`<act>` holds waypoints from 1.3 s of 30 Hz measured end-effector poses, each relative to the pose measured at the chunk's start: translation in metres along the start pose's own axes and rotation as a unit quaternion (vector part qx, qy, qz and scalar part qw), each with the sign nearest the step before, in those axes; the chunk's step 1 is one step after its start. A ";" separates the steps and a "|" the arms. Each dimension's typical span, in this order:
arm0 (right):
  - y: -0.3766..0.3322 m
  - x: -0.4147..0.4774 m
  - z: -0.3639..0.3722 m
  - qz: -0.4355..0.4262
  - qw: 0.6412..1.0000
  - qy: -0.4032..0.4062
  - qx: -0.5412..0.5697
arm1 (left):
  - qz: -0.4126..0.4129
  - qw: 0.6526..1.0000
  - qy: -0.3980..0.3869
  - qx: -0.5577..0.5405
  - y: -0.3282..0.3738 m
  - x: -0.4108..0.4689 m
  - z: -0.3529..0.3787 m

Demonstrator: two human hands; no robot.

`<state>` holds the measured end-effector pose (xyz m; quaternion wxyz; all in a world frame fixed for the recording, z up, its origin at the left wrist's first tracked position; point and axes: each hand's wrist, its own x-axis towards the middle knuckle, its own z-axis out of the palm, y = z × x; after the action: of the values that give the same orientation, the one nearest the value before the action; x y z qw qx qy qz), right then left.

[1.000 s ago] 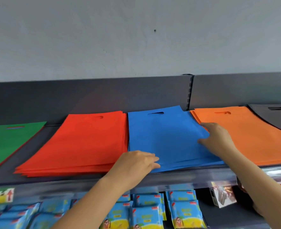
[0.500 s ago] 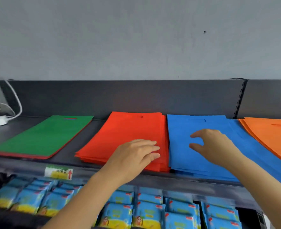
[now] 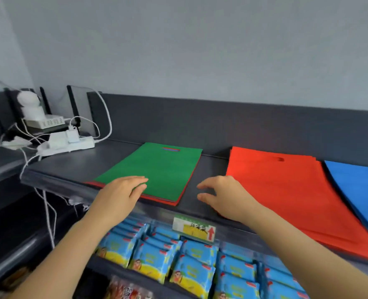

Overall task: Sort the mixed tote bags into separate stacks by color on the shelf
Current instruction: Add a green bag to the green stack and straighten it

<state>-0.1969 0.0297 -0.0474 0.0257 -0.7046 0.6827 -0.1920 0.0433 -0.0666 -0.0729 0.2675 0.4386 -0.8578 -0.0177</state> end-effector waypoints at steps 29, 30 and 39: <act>-0.035 0.097 0.051 0.325 0.897 0.084 0.286 | 0.016 0.991 -0.135 0.003 -0.102 0.056 0.012; -0.035 0.097 0.050 0.346 0.877 0.060 0.329 | 0.020 0.992 -0.127 0.008 -0.101 0.054 0.014; -0.028 0.083 0.035 0.374 0.791 0.042 0.482 | 0.065 0.996 0.067 0.008 -0.057 0.034 0.004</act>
<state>-0.1597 -0.0571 -0.0514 0.4036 -0.2813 0.7122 -0.5007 0.0673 -0.1284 -0.0762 0.3216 0.3847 -0.8644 0.0364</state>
